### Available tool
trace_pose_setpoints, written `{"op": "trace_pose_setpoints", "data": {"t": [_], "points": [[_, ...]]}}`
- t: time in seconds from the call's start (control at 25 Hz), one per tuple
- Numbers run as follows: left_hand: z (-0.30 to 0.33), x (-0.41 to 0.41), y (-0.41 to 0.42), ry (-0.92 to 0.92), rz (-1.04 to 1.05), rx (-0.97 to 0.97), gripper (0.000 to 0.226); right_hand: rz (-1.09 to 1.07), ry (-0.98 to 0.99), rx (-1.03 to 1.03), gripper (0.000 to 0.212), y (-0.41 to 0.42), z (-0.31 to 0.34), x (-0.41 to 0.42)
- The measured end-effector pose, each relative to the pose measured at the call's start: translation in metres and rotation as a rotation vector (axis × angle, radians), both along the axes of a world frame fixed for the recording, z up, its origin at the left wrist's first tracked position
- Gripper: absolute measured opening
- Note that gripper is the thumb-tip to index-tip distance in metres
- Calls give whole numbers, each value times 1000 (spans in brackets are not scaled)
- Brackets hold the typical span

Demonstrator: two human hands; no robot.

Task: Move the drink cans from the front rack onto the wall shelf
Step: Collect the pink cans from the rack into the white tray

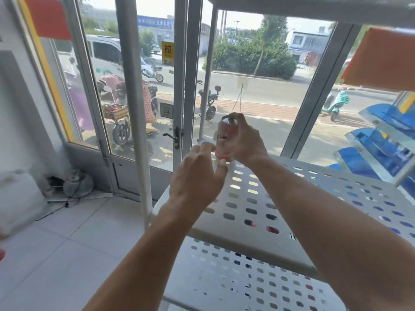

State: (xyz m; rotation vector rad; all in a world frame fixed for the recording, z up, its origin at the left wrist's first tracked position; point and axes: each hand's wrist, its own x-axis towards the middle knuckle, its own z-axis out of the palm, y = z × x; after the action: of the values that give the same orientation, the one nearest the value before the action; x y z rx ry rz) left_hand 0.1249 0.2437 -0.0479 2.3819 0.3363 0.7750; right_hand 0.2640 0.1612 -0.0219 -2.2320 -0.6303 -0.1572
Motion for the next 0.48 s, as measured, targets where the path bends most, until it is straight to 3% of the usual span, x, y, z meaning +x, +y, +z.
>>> {"op": "trace_pose_setpoints", "data": {"t": [0.16,0.28,0.4,0.48], "points": [[3,-1,1,-21,-122,-127,56,89,131,214,81,-48,13,-40],[17,-21,-18,81,-492,-424,78,198,213,383,84,-103,27,-91],[26,-52,-65,3,-692,-433,56,244,233,488,85,-160,29,-145],[31,-71,-107,-76,-739,-448,48,148,212,508,85,-201,26,-182]]}}
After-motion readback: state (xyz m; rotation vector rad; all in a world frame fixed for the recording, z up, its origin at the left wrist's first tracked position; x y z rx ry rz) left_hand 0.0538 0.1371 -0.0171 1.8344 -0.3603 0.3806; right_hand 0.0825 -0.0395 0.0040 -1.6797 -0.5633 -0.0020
